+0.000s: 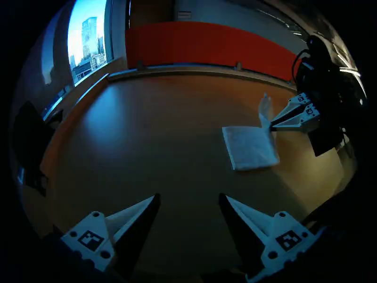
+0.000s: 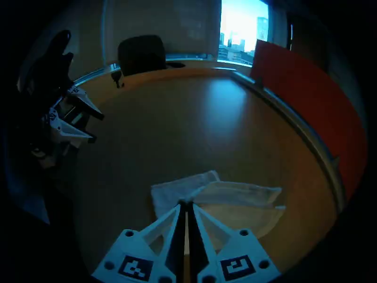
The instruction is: Fold towel
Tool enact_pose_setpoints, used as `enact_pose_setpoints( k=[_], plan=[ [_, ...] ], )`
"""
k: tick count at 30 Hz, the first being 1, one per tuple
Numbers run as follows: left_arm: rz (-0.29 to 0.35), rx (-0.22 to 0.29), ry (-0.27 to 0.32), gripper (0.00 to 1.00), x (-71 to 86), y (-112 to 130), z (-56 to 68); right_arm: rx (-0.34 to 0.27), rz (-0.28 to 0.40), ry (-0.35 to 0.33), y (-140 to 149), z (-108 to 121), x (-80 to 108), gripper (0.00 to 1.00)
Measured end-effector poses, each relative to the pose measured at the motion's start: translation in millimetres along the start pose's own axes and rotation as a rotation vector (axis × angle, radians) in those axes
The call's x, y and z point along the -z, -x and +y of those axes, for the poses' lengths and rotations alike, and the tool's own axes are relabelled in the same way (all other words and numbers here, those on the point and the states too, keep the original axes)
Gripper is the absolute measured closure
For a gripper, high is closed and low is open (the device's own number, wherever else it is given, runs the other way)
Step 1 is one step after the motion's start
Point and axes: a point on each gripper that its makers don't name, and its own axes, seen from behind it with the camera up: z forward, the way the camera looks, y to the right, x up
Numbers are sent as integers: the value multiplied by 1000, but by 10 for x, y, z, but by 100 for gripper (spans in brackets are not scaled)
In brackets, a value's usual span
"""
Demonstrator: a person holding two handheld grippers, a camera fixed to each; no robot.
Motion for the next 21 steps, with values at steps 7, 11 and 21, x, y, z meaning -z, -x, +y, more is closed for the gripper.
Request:
enact_pose_setpoints(
  k=[7,11,21],
  plan=[
    [-3,22,-19,8,60,68,-72,-3,-35,-37,99,-123,-248,97],
    [-4,35,-24,8,73,90,-99,-4,-51,-46,146,-143,-308,97],
    [-6,44,-25,8,85,111,-122,13,-76,-78,182,-217,-417,96]
  ],
)
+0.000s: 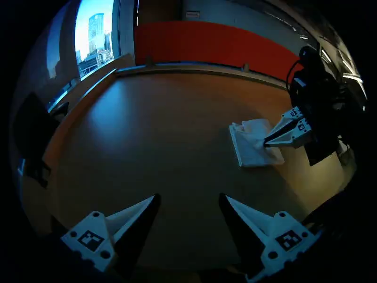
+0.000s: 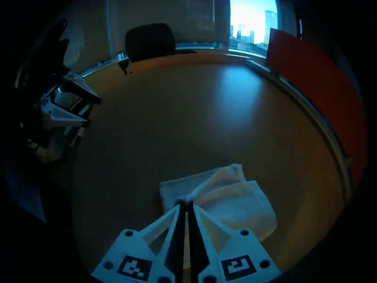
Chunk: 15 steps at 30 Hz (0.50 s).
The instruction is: Fold towel
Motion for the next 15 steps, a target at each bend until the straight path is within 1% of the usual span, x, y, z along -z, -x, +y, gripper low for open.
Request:
enact_pose_setpoints(
  k=[2,5,10,12,13,14,15],
  plan=[
    [-1,3,0,8,4,4,-2,4,-6,-7,13,-19,-47,95],
    [-1,4,-3,8,14,11,-10,4,-9,-13,25,-40,-103,89],
    [-2,3,-6,8,30,24,-20,-7,-6,-16,40,-62,-162,75],
    [-1,3,-7,8,37,26,-21,-13,-3,-17,41,-71,-168,62],
    [-1,4,-6,8,39,27,-21,-17,0,-17,42,-75,-165,51],
    [-1,5,-6,8,41,29,-22,-20,2,-17,42,-79,-162,42],
    [-1,5,-6,8,43,30,-23,-22,3,-16,46,-80,-157,37]
  ],
)
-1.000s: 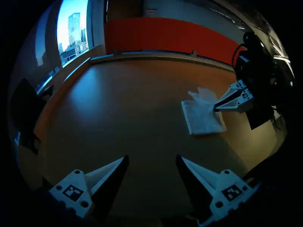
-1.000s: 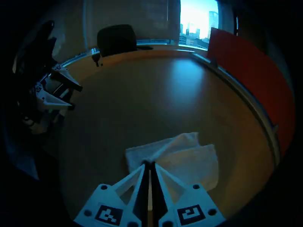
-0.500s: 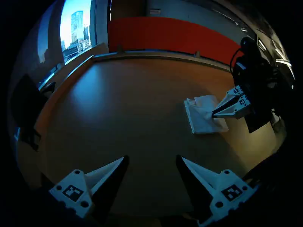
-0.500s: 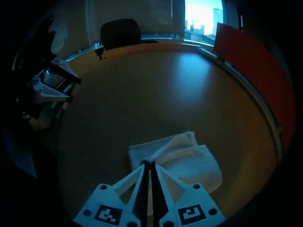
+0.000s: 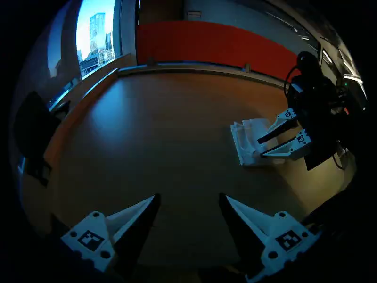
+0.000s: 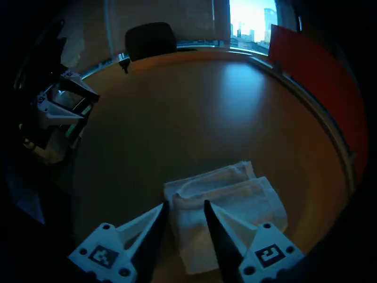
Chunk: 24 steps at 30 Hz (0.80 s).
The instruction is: Fold towel
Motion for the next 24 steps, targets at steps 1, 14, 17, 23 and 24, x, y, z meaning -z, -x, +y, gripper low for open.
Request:
enact_pose_setpoints(
  k=[1,14,17,23,24],
  plan=[
    [0,0,0,8,2,0,-1,-3,1,3,8,2,7,33],
    [5,-9,4,8,5,-28,16,-44,-6,67,280,59,192,34],
    [4,-11,6,8,-2,-32,26,-62,-11,89,383,84,266,34],
    [4,-22,10,8,-10,-39,46,-106,-22,125,586,123,420,34],
    [4,-23,11,8,-11,-40,51,-112,-23,130,612,128,437,34]
  ],
)
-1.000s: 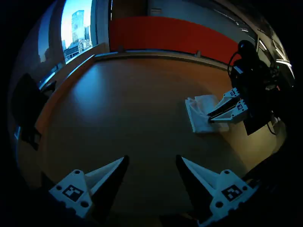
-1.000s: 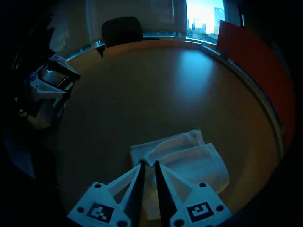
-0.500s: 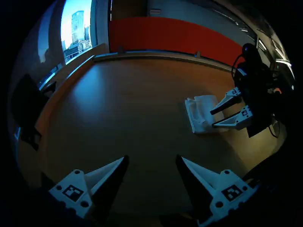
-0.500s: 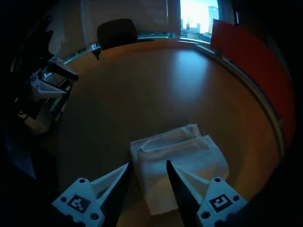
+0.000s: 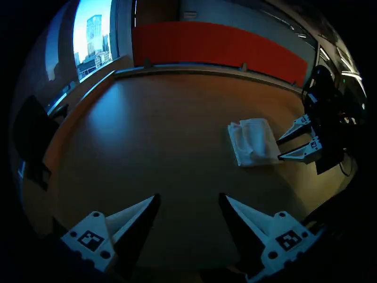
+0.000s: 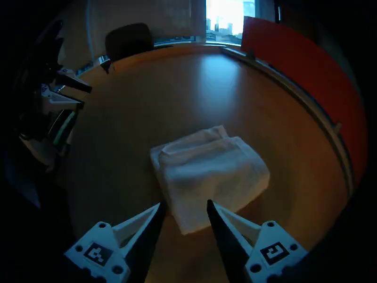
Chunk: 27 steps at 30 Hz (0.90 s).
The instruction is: Fold towel
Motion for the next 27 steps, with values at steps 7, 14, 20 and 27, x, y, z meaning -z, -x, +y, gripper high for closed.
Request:
enact_pose_setpoints(
  k=[7,14,20,27],
  plan=[
    [0,-9,11,8,-14,-11,45,-26,-8,18,129,10,47,34],
    [5,-11,15,8,-19,-32,57,-35,-34,34,311,-49,40,34],
    [3,-13,17,8,-23,-13,57,-73,-39,46,407,-74,29,34],
    [1,-16,20,8,-24,6,58,-110,-40,54,439,-76,-11,49]
  ],
)
